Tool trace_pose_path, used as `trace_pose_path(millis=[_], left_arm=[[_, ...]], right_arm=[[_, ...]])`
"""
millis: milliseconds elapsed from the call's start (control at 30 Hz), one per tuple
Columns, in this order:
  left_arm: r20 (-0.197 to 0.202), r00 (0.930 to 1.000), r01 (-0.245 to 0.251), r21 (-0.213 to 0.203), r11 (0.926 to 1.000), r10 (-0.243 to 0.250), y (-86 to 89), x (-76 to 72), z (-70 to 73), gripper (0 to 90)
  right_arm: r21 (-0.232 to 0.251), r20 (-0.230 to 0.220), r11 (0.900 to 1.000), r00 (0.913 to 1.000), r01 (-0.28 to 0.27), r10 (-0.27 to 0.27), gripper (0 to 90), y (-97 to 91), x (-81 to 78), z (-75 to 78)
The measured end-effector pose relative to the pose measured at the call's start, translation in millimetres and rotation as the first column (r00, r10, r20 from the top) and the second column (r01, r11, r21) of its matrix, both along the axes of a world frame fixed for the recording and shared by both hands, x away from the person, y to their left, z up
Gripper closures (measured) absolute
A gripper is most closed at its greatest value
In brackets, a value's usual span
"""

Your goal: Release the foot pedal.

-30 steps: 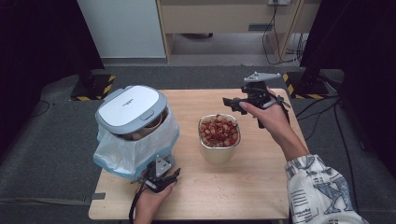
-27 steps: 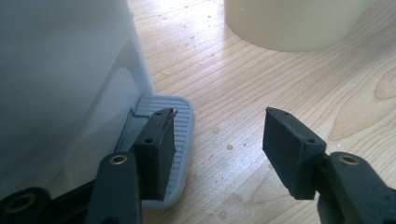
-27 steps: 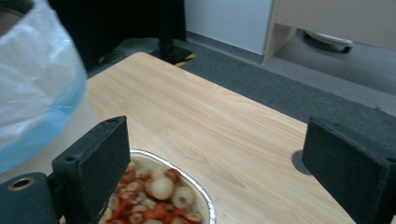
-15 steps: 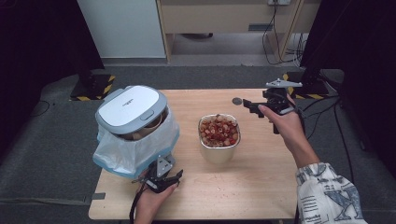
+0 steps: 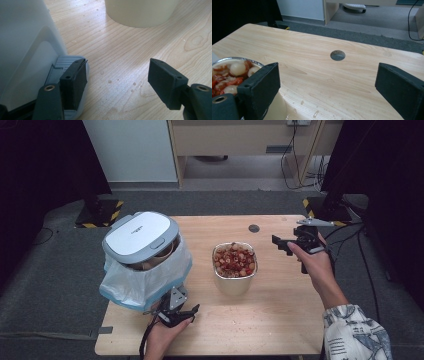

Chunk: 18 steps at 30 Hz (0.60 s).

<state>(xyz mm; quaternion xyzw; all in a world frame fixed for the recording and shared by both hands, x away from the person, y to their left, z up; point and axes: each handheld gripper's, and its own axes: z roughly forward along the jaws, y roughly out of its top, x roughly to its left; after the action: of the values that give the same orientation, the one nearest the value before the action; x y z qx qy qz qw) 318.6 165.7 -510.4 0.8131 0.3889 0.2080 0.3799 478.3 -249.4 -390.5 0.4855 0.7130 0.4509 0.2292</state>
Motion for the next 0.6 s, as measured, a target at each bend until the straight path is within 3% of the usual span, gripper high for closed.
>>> trace_pose_path(millis=[333,600], left_arm=[[-0.005,1.0000,0.008,0.004,1.0000,-0.008,-0.5,0.2,0.1,29.0],[-0.002,0.9999,0.012,0.001,0.9999,-0.012,-0.1,-0.4,0.8,28.3]], right_arm=[[-0.035,-0.034,0.9994,0.9994,0.006,-0.007,6.1,-7.3,-17.6,-33.4],[-0.048,-0.093,0.9988,0.9956,0.008,-0.012,6.4,-14.8,-30.6,-66.7]])
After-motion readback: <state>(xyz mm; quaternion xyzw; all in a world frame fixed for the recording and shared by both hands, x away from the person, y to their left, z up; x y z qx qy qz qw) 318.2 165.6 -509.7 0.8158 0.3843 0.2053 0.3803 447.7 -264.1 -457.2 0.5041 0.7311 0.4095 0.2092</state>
